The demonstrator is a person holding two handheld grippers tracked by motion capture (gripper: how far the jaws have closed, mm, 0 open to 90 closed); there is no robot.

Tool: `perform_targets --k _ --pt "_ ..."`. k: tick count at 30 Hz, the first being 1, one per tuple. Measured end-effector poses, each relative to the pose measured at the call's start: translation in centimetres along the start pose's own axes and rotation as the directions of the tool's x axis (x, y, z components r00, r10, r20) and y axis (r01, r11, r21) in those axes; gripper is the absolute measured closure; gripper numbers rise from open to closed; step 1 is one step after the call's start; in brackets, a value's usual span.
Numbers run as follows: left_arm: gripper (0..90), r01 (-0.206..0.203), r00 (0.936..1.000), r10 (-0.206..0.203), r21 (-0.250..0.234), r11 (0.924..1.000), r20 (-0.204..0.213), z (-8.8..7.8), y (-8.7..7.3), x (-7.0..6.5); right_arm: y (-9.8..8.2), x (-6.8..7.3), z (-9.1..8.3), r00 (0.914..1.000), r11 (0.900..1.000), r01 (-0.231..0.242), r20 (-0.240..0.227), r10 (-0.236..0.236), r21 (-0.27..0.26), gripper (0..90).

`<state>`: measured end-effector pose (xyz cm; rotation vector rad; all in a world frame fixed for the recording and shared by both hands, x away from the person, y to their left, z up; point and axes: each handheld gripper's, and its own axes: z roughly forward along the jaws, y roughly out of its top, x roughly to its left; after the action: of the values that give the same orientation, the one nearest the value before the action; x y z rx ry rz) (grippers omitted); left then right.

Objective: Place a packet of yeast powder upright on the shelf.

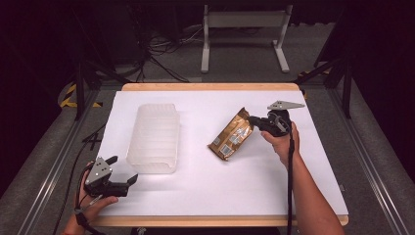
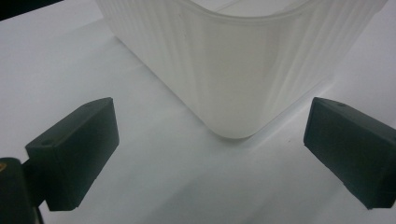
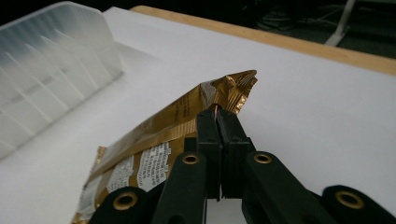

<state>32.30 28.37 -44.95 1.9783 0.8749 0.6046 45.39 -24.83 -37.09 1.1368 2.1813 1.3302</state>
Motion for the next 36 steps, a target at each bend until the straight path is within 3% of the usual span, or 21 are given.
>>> perform_targets --k 6,14,19,25,27,32,36 --pt "3.9 -0.001 1.0000 0.001 0.007 1.0000 -0.004 0.1 0.0 0.0 1.5 2.0 -1.3 0.9981 0.998 0.045 -0.041 -0.047 -0.049 88.9" --pt "4.0 0.007 1.0000 -0.007 0.002 1.0000 -0.005 0.0 0.0 0.0 3.2 4.1 -2.4 0.9911 0.990 0.118 -0.051 -0.123 -0.080 89.1" --pt "4.0 0.000 1.0000 0.000 0.006 1.0000 -0.005 0.1 0.0 0.0 4.3 5.2 -2.9 0.9822 0.981 0.176 -0.052 -0.181 -0.084 89.1" --pt "4.0 0.004 1.0000 -0.004 0.001 1.0000 0.003 0.1 0.0 0.0 5.4 6.1 -3.6 0.9752 0.973 0.203 -0.067 -0.211 -0.111 89.1" --pt "3.9 0.004 1.0000 -0.004 0.002 1.0000 0.003 0.1 0.0 0.0 6.2 6.8 -4.0 0.9679 0.965 0.227 -0.080 -0.238 -0.132 89.1" --pt "3.9 0.001 1.0000 -0.001 0.004 1.0000 0.005 0.1 0.0 0.1 7.2 7.7 -4.1 0.9623 0.958 0.234 -0.102 -0.252 -0.165 89.1" --pt "3.9 0.000 1.0000 -0.001 0.006 1.0000 0.006 0.1 0.0 0.0 8.0 8.8 -3.9 0.9529 0.950 0.255 -0.120 -0.278 -0.181 89.2"
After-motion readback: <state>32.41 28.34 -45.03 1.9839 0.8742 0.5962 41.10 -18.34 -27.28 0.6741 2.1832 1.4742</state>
